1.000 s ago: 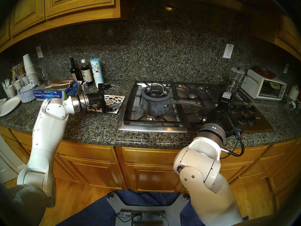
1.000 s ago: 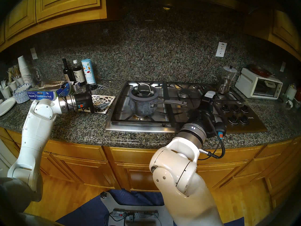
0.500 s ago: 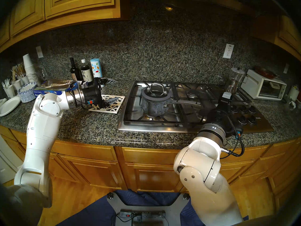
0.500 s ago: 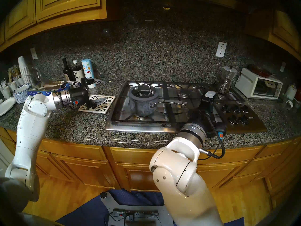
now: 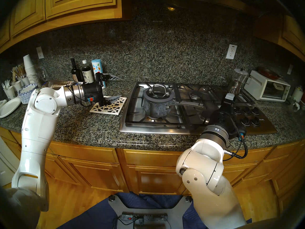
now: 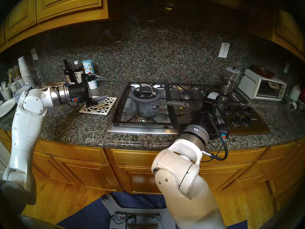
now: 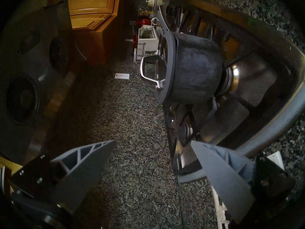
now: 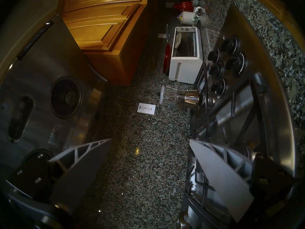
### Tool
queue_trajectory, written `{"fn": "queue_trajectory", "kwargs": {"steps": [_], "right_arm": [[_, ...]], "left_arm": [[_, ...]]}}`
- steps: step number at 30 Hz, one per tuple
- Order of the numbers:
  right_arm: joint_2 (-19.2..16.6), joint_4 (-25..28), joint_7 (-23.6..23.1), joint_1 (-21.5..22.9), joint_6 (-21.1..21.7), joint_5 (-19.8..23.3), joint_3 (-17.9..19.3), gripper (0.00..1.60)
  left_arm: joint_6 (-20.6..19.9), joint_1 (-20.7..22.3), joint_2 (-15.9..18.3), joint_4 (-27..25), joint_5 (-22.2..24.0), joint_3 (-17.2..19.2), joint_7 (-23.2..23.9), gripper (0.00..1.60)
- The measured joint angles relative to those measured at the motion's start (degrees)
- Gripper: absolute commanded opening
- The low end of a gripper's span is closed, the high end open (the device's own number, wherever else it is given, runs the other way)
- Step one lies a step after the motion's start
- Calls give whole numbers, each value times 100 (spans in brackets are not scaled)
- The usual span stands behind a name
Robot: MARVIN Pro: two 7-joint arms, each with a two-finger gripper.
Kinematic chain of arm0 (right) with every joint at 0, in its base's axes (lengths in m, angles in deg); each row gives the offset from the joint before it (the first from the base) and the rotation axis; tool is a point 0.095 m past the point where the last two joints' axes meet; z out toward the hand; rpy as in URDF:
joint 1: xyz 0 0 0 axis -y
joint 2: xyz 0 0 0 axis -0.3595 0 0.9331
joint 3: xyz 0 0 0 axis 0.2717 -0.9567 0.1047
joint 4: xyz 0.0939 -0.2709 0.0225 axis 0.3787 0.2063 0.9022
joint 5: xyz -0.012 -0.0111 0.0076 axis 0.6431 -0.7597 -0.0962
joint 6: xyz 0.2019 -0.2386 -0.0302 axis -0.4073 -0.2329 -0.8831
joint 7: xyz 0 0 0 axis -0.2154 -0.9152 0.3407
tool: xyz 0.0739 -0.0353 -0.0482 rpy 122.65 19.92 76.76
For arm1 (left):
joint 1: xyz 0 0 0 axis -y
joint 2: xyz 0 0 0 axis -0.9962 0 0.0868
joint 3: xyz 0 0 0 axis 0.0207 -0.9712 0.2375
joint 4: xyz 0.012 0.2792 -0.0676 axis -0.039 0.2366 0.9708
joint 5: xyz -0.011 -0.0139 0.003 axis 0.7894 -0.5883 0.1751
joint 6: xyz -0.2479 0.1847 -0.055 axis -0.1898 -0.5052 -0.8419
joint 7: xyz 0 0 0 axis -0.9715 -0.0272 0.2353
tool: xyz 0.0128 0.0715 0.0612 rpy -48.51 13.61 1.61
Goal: Pick up the pot, put it on the stove, take off the pot lid
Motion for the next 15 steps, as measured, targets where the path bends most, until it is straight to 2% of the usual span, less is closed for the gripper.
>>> {"fn": "queue_trajectory", "kwargs": {"steps": [10,15], "right_arm": [[-2,0,0,0,0,-4,0,160],[-4,0,0,1,0,-7,0,160]], "left_arm": [[-558,-348,35,-778,372,-1,342,160],[-1002,-417,-29,-1052,444,-52,479,160]]}}
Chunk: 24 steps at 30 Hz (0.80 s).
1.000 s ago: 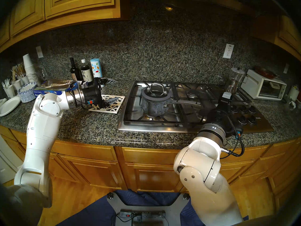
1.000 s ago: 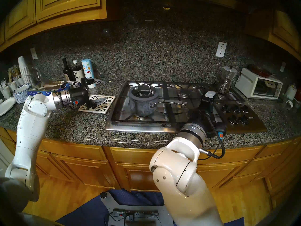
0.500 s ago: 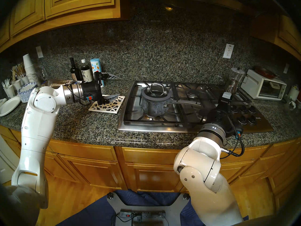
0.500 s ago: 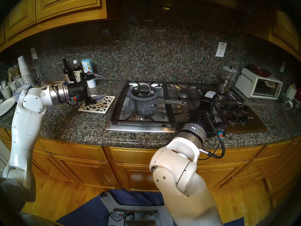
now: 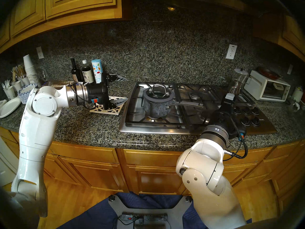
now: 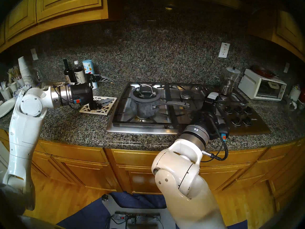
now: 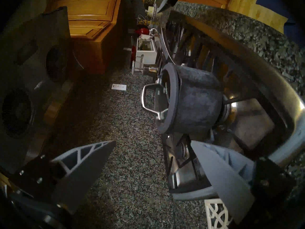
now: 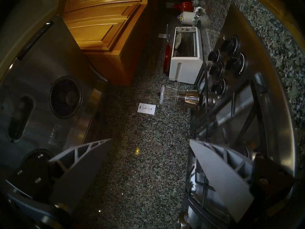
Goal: Pick up the pot, put it on the stove, take off the pot lid
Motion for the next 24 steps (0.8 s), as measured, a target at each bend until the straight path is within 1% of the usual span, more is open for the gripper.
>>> {"fn": "queue_trajectory", "kwargs": {"steps": [11,17,24], "right_arm": [[-4,1,0,0,0,-2,0,160],[-6,2,0,0,0,-12,-1,160],[-11,3,0,1,0,-33,-3,160]], "left_arm": [[-719,132,-228,-243,-37,-252,20,160],[-921,174,-315,-374,-113,-383,17,160],[-1048,184,-391,-447,-293,-505,9,160]]}}
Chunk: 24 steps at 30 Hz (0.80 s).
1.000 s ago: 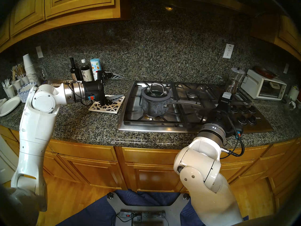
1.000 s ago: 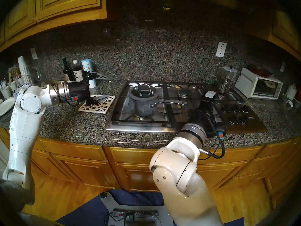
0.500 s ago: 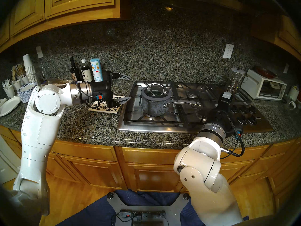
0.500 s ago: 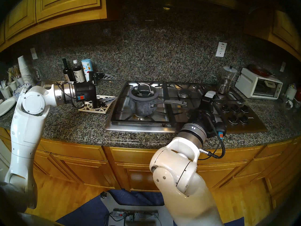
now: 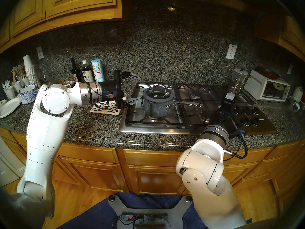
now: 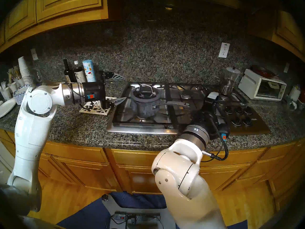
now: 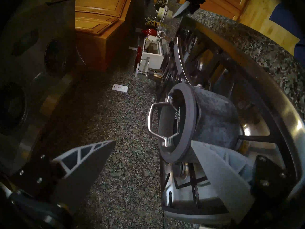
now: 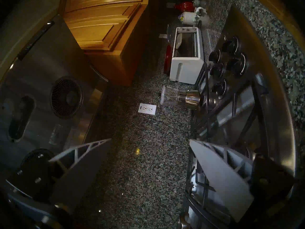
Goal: Pick up the pot, put it on the stove, take off the pot lid
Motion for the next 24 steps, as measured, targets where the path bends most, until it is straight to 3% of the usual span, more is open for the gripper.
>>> {"fn": "queue_trajectory", "kwargs": {"steps": [24], "right_arm": [[-10,-1,0,0,0,-14,-1,160]], "left_arm": [[-177,485,-392,435,-731,-595,-135,160]]}}
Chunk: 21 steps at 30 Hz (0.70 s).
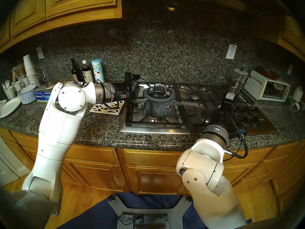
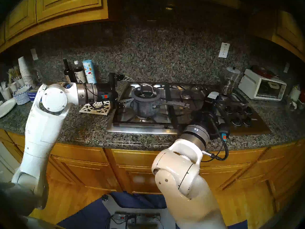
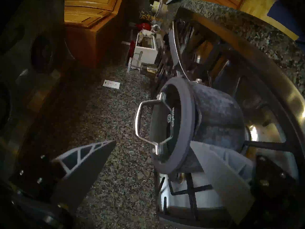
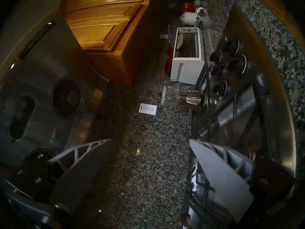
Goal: Pick up the pot, put it on the stove, take off the pot lid
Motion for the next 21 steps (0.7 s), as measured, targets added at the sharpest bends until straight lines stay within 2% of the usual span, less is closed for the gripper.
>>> {"fn": "queue_trajectory", "kwargs": {"steps": [21], "right_arm": [[-6,0,0,0,0,-5,0,160]], "left_arm": [[168,227,-130,185,-75,-31,30,160]]}}
